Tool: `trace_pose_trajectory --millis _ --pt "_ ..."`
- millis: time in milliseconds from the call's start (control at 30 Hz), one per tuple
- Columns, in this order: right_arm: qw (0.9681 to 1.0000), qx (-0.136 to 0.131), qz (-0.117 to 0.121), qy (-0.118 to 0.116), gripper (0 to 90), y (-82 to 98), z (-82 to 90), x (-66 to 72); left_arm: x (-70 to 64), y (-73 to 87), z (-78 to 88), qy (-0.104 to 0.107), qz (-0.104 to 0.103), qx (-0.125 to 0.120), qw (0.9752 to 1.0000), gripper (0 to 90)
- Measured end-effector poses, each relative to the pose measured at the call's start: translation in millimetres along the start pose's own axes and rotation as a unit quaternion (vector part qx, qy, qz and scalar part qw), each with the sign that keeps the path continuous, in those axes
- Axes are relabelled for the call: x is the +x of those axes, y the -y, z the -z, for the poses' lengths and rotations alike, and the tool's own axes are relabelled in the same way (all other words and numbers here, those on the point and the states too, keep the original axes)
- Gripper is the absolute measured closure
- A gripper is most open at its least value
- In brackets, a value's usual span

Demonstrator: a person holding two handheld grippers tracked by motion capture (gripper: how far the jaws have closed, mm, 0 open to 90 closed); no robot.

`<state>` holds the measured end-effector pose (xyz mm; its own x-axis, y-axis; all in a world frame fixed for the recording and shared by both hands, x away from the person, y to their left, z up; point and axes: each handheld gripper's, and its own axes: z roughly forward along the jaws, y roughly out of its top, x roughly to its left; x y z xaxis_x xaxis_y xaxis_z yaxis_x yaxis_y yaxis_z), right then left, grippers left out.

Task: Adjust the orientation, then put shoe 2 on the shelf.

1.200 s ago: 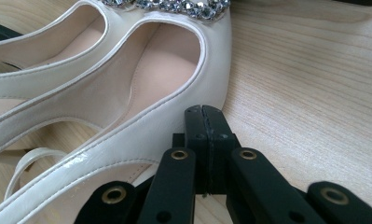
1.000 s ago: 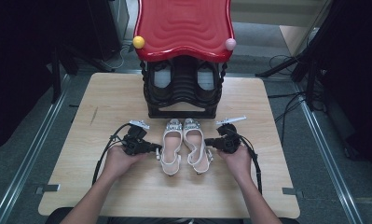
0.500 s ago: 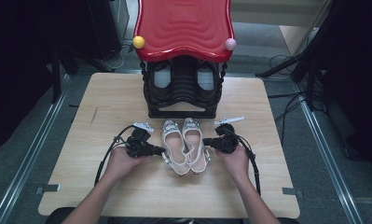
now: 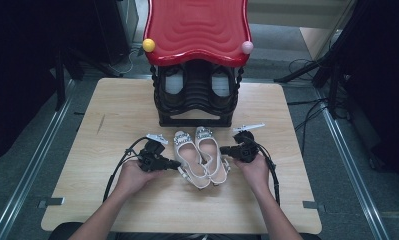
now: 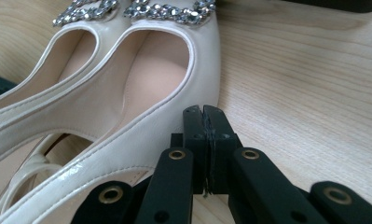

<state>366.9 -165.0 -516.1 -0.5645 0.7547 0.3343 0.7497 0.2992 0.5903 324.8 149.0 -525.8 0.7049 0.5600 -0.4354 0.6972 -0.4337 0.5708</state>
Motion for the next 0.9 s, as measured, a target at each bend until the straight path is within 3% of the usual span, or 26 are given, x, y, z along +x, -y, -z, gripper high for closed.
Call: trace_pose_trajectory --millis 100,267,333,433,533,900 --pt "1.0000 -0.007 -0.002 -0.002 86.8 -1.4 3.2 -1.1 0.0 -0.6 2.5 -0.002 0.001 0.000 1.0000 85.6" --pt "0.9997 -0.025 0.003 -0.006 84.0 -5.0 13.7 -0.2 2.0 0.0 14.6 0.000 0.008 -0.025 0.9997 79.2" --pt "0.9995 -0.031 0.004 -0.008 82.8 -6.3 17.7 0.0 2.7 1.2 18.9 -0.010 0.008 -0.025 0.9996 74.5" --pt "0.9993 -0.036 0.007 -0.010 80.9 -8.0 21.9 0.5 4.5 3.5 22.6 -0.043 0.005 -0.017 0.9989 66.1" --pt "0.9991 -0.039 0.009 -0.010 79.2 -9.4 24.2 0.3 8.5 5.5 27.4 -0.043 0.019 -0.022 0.9987 61.5" --pt "0.9987 -0.047 0.018 -0.010 76.6 -12.3 26.8 2.6 15.4 9.5 39.0 -0.056 0.023 -0.033 0.9976 52.6"
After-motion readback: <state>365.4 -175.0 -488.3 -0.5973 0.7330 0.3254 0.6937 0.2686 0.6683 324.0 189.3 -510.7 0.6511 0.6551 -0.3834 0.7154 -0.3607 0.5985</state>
